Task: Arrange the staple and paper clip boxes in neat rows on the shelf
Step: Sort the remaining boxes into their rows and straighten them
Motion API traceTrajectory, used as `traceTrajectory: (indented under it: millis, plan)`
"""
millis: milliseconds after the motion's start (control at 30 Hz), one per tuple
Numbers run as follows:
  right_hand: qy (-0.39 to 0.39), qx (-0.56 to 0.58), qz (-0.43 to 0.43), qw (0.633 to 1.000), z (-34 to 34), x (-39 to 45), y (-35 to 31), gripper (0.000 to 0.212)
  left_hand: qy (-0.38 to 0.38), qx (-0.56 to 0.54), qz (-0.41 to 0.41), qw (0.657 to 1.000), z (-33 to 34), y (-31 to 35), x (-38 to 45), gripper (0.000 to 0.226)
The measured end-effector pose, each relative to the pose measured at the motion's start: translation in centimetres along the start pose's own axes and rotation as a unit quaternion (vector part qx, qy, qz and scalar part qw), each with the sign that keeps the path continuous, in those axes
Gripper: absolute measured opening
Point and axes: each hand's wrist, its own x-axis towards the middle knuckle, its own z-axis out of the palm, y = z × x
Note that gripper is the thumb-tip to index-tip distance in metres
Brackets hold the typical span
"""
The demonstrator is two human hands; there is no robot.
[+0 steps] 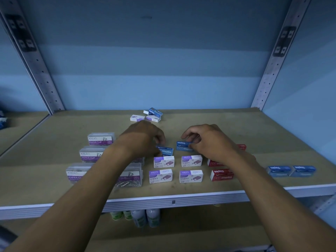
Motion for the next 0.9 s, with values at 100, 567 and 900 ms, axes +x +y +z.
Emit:
traceTrajectory:
  millis: [100,567,900]
  plan:
    - [0.001,0.002,-0.003,1.000,-0.1,0.0,0.0,0.031,-0.016,0.033,0.001,0.999,-0.1,-0.2,0.0,0.039]
    - [-0.002,-0.016,-0.006,1.000,0.3,0.5,-0.1,0.027,-0.012,-0.027,0.014,0.999,0.0,0.4,0.1,0.028]
    - [-0.022,-0.056,-0.012,0.998,0.6,0.5,-1.1,0.030,-0.003,-0.034,0.049,0.998,0.0,0.8,-0.2,0.045]
